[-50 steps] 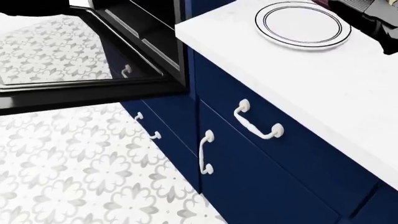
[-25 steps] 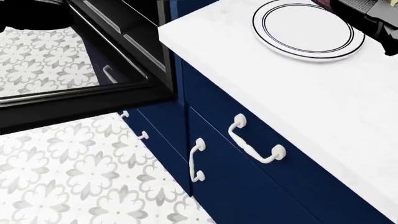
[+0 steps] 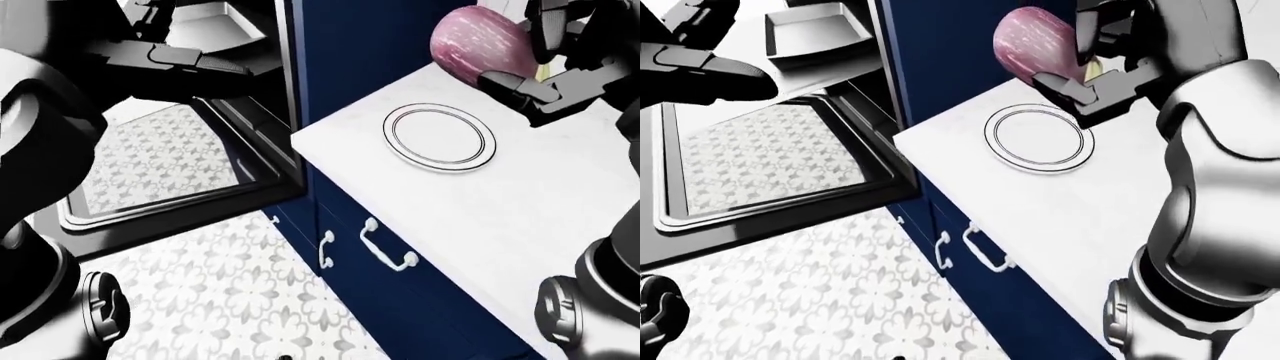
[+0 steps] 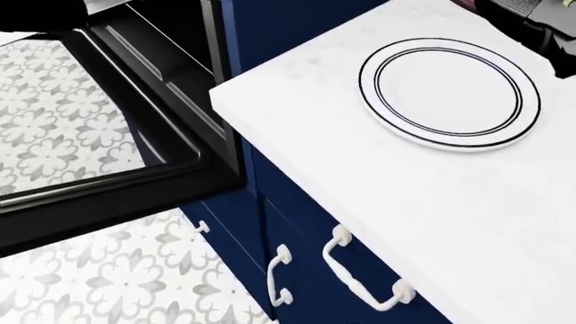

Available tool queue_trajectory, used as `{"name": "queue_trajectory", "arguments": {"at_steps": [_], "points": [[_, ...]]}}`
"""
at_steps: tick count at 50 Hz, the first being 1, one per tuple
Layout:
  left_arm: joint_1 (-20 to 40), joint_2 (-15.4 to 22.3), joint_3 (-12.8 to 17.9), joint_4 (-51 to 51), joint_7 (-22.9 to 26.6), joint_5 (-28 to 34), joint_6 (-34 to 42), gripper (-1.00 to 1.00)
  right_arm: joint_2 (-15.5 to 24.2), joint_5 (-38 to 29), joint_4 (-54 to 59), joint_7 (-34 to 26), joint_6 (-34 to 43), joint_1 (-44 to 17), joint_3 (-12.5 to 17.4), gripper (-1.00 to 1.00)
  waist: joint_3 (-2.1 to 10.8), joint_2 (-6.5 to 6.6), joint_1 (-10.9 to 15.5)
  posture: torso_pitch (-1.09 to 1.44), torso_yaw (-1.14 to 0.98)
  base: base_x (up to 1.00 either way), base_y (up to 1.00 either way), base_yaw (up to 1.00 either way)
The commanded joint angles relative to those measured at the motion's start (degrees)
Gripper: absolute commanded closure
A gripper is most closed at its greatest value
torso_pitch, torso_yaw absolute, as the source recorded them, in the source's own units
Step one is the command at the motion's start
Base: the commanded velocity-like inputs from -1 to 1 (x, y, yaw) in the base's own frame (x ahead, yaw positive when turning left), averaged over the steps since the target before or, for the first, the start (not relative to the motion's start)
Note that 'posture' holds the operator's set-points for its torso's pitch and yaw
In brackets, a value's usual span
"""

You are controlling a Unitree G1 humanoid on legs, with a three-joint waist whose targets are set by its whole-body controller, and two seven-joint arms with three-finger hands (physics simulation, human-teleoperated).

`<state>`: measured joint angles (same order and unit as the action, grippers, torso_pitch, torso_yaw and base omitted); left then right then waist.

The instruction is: Pick the eggplant from the top rack in the oven and place it on the plate on the counter.

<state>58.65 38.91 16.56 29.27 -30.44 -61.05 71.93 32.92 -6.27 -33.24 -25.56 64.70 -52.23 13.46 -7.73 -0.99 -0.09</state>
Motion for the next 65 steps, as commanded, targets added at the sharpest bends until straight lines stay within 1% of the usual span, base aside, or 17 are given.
{"name": "queue_trajectory", "arguments": {"at_steps": [1, 3, 4, 5, 6, 8, 9, 11, 12, 14, 15, 18, 22, 33, 46, 59, 65], "points": [[1.21, 0.83, 1.36, 0.38, -0.19, 0.99, -2.07, -1.0, 0.68, -0.05, -1.04, 0.32, -1.63, -1.6, 0.31, 1.0, 1.28, -0.24, 0.03, 0.12, 0.0, 0.0, 0.0, 0.0], [1.44, 0.88, 1.38, 0.33, -0.35, 0.81, -1.9, -1.0, 0.74, -0.17, -1.04, 0.23, -1.5, -1.58, 0.14, 1.0, 1.47, 1.83, -0.29, 0.12, 0.0, 0.08, 0.0, 0.0], [1.53, 0.89, 1.41, 0.35, -0.47, 0.7, -1.79, -1.0, 0.76, -0.2, -1.15, 0.17, -1.39, -1.57, 0.19, 1.0, 1.68, 3.96, -0.41, 0.12, 0.0, 0.12, 0.0, 0.0], [1.63, 0.93, 1.47, 0.38, -0.6, 0.52, -1.67, -1.0, 0.74, -0.26, -1.18, 0.14, -1.45, -1.42, 0.24, 1.0, 1.87, 2.82, -0.51, 0.12, 0.0, 0.13, 0.0, 0.0], [1.5, 0.97, 1.46, 0.38, -0.55, 0.56, -1.77, -1.0, 0.68, -0.26, -1.22, 0.12, -1.51, -1.35, 0.34, 1.0, 2.27, 2.84, -0.23, 0.12, 0.0, 0.12, 0.0, 0.0], [1.19, 0.91, 1.32, 0.47, -0.43, 0.75, -2.07, -1.0, 0.66, -0.2, -1.34, 0.05, -1.45, -1.42, 0.49, 1.0, 1.95, 4.22, -0.06, 0.12, 0.0, 0.12, 0.0, 0.0], [1.2, 0.87, 1.31, 0.51, -0.49, 0.71, -2.02, -1.0, 0.73, -0.12, -1.4, -0.01, -1.2, -1.65, 0.63, 1.0, 0.45, 4.16, 0.32, 0.12, 0.0, 0.0, 0.0, 0.0], [1.14, 0.88, 1.23, 0.4, -0.33, 0.9, -2.2, -1.0, 0.93, 0.0, -1.4, -0.15, -1.22, -1.6, 0.78, 1.0, 0.78, 3.16, 0.29, 0.12, 0.0, 0.0, 0.0, 0.0], [1.17, 0.9, 1.22, 0.29, -0.27, 1.0, -2.25, -1.0, 1.14, 0.1, -1.45, -0.3, -1.08, -1.65, 0.97, 1.0, 0.39, 2.23, 0.34, 0.12, 0.0, 0.0, 0.0, 0.0], [0.96, 0.86, 1.4, 0.59, -0.39, 0.85, -2.12, -1.0, 1.43, 0.33, -1.45, -0.63, -1.41, -0.94, 1.24, 1.0, 0.26, -0.67, 0.65, 0.12, 0.0, 0.0, 0.0, 0.0], [0.89, 0.85, 1.48, 0.69, -0.47, 0.75, -2.07, -1.0, 1.61, 0.4, -1.49, -0.8, -1.27, -0.77, 1.22, 1.0, -0.15, 0.75, 0.47, 0.12, 0.0, 0.0, 0.0, 0.0], [1.28, 1.08, 2.03, 0.81, -1.29, -0.28, -1.59, -1.0, 2.47, 0.5, -1.49, -1.73, -0.85, -0.55, 1.0, 1.0, 0.98, 1.22, 0.19, 0.12, 0.0, 0.0, 0.0, 0.0], [0.99, 1.26, 1.59, 0.47, -1.85, -0.74, -2.65, -1.0, 2.73, -0.17, 0.08, -2.76, -1.93, 0.51, 0.24, 1.0, 0.98, 1.83, -0.34, 0.12, 0.0, 0.0, 0.0, 0.0], [0.43, 1.63, 1.5, 0.57, -2.29, -1.39, -3.2, -1.0, 2.37, -7.38, 3.8, -7.39, -4.91, 4.54, -1.77, 1.0, 1.56, 1.52, -0.84, 0.12, 0.0, 0.0, 0.0, 0.0], [-0.72, 0.98, 1.38, 1.25, -1.75, -0.48, -3.38, -1.0, -0.1, -15.89, 7.27, -12.88, -8.92, 8.08, -1.82, 1.0, 1.91, 1.08, -0.71, 0.12, 0.0, 0.0, 0.0, 0.0], [-0.36, 0.69, 1.38, 1.17, -1.64, -0.13, -3.09, -1.0, -2.96, -21.7, 14.2, -15.55, -12.96, 8.1, -2.63, 1.0, 2.36, 0.73, -0.62, 0.12, 0.0, 0.0, 0.0, 0.0], [-0.51, 0.6, 1.55, 1.12, -1.19, 0.28, -3.09, -1.0, -2.5, -24.69, 17.47, -18.9, -13.22, 6.79, -3.95, 1.0, 2.37, 0.74, -0.74, 0.12, 0.0, 0.0, 0.0, 0.0]]}}
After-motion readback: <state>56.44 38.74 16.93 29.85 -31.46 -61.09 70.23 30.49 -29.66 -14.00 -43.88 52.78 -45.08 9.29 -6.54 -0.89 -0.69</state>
